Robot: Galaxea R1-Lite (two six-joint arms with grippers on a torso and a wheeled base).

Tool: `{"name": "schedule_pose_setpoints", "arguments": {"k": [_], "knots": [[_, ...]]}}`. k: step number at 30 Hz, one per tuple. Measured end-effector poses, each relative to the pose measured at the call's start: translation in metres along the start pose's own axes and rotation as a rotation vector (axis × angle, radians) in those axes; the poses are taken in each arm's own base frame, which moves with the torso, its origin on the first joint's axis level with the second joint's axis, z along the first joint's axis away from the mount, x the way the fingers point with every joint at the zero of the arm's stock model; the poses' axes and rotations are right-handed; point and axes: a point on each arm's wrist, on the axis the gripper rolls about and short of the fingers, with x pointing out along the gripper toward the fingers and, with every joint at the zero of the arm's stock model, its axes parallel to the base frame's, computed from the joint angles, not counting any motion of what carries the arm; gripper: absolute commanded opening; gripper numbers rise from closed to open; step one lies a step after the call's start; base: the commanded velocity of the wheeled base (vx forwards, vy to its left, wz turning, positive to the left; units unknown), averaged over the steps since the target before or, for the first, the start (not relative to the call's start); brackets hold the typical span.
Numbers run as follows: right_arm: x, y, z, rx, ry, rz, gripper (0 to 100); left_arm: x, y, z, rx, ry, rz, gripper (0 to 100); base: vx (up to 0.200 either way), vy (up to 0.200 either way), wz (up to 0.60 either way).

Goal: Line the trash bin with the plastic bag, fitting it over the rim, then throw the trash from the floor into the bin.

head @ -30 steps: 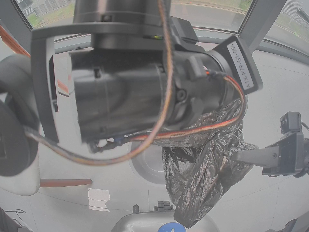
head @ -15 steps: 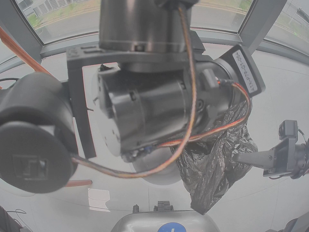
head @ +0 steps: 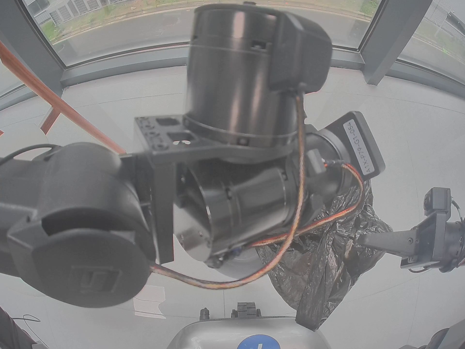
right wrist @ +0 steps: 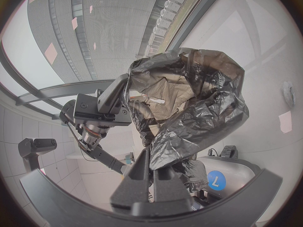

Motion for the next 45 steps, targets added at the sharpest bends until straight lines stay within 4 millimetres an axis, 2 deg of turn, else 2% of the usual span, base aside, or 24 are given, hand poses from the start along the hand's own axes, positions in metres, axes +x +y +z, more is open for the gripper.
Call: {"name": "schedule_pose_setpoints", "arguments": {"k": [11, 18, 24, 35, 45], "knots": [[-0.004, 0.001, 0.003, -0.003, -0.024, -0.007, 0, 0.013, -0.014, 0.002, -0.027, -0.046, -0.078, 0, 0.0, 0.0, 0.0], [-0.013, -0.001, -0.005, 0.013, -0.018, -0.023, 0, 0.02, -0.027, -0.019, -0.047, 0.016, -0.091, 0, 0.0, 0.0, 0.0], [-0.022, 0.0, -0.013, 0.033, -0.004, -0.045, 0, 0.02, -0.033, -0.028, -0.055, 0.04, -0.093, 0, 0.0, 0.0, 0.0], [-0.024, 0.002, -0.014, 0.015, -0.006, -0.031, 0, 0.008, -0.004, -0.047, -0.031, 0.106, 0.032, 0, 0.0, 0.0, 0.0], [-0.001, -0.007, 0.0, -0.028, -0.012, -0.021, 0, 0.002, 0.037, -0.038, -0.034, 0.05, 0.19, 0, 0.0, 0.0, 0.0]]}}
